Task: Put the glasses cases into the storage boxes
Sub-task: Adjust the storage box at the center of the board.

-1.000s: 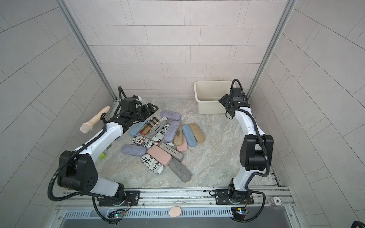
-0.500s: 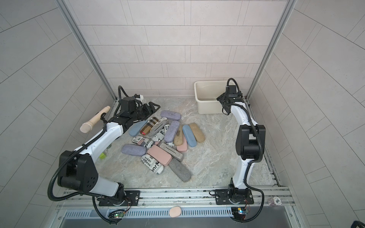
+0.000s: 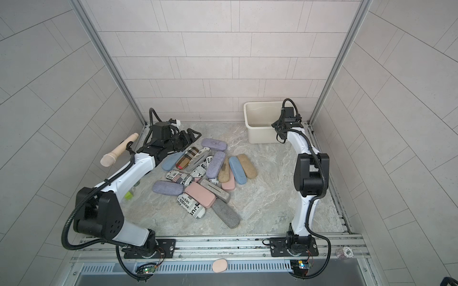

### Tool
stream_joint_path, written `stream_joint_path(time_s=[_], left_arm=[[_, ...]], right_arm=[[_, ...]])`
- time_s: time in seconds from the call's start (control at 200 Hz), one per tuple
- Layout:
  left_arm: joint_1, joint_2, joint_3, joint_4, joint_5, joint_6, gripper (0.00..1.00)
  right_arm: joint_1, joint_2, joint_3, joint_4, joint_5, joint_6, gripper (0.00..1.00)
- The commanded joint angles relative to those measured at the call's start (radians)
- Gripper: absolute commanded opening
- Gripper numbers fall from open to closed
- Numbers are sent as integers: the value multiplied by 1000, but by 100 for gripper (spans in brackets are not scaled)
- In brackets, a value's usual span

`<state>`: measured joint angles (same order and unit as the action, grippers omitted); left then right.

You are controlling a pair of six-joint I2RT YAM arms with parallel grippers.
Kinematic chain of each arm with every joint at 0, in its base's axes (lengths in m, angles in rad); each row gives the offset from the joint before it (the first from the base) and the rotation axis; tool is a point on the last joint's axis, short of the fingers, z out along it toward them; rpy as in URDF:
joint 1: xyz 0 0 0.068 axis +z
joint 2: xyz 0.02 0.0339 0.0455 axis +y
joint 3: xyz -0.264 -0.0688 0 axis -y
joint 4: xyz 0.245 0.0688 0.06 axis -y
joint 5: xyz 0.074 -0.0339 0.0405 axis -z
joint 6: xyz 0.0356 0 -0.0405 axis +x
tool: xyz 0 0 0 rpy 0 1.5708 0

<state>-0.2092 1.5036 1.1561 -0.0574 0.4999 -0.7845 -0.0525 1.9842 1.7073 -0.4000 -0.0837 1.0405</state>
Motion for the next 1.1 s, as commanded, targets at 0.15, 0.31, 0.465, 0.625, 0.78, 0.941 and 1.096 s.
stream_joint_path(time_s=[0.15,0.31,0.465,0.625,0.78,0.941,1.096], left_arm=[[4,3,12,10,24,12,80],[4,1,14,11,34,11,80],[2,-2,15,14,41,9,79],[-2,-12,15,17,48,12,79],[-15,-14,14,15,47,23,79],[-18,2,34,-6,66,30,79],[-18,-6,34,-14,63,40,79]], right_arm=[[-43,-50,-20,-90,42,-15,31],[-90,-81,-30,-152,6,-96,20],[-134,-135,-33,-247,-34,-250,19],[-200,-200,-80,-309,-32,-338,18],[-262,-241,-112,-362,-63,-444,18],[-271,-315,-171,-401,-23,-506,26],[-270,-369,-213,-408,22,-506,57]])
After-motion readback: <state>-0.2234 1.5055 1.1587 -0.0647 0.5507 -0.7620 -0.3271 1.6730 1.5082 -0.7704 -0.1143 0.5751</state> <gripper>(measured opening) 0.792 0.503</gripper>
